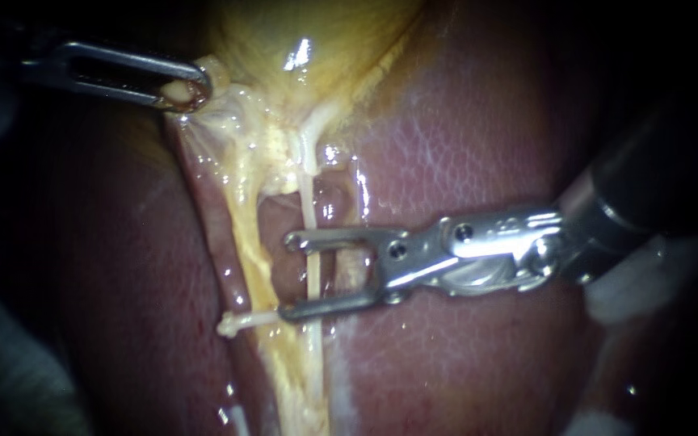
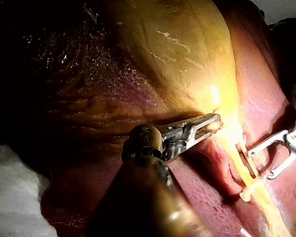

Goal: Going back first clip left tube

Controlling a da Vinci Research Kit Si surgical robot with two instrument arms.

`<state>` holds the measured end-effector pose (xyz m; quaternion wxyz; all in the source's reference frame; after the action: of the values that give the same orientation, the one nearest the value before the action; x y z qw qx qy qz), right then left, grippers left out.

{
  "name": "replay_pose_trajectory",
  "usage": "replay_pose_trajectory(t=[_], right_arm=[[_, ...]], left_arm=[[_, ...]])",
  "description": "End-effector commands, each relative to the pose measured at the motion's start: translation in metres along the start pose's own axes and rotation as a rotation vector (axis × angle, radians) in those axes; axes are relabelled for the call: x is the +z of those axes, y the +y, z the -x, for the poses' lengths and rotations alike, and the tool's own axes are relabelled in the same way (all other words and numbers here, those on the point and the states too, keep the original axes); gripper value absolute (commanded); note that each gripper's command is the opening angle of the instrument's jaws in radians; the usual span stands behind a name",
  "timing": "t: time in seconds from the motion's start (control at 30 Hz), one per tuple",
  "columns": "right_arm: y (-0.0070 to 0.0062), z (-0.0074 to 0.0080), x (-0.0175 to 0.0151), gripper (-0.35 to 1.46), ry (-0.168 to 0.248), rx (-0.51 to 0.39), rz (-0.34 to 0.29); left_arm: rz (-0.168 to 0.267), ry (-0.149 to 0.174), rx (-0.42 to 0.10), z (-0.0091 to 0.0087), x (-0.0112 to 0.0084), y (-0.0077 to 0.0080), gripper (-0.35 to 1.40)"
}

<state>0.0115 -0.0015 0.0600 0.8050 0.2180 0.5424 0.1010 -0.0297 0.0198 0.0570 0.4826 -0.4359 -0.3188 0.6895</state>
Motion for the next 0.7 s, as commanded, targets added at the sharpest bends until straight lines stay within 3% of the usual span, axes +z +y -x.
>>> replay_pose_trajectory(t=[0.03, 0.17, 0.4, 0.5, 0.7], right_arm=[[-0.0002, -0.0003, -0.001, 0.5, -0.011, -0.003, 0.0], [-0.0009, -0.002, -0.0057, 0.5, -0.028, -0.07, 0.0], [-0.0019, -0.0047, -0.012, 0.5, -0.079, -0.081, 0.034], [-0.002, -0.0053, -0.0132, 0.5, -0.105, -0.086, 0.042], [-0.0019, -0.005, -0.0136, 0.5, -0.106, -0.085, 0.044]], left_arm=[[0.0, 0.0, 0.0, 0.0, 0.0, 0.0, -0.35], [0.0, 0.0, 0.0, 0.0, 0.0, 0.0, -0.35], [0.0, 0.0, 0.001, 0.0001, -0.0001, -0.0001, -0.35], [0.001, 0.0, 0.001, 0.0001, -0.0001, -0.0001, -0.35], [-0.001, 0.001, 0.002, 0.0003, 0.0002, -0.0002, -0.35]])
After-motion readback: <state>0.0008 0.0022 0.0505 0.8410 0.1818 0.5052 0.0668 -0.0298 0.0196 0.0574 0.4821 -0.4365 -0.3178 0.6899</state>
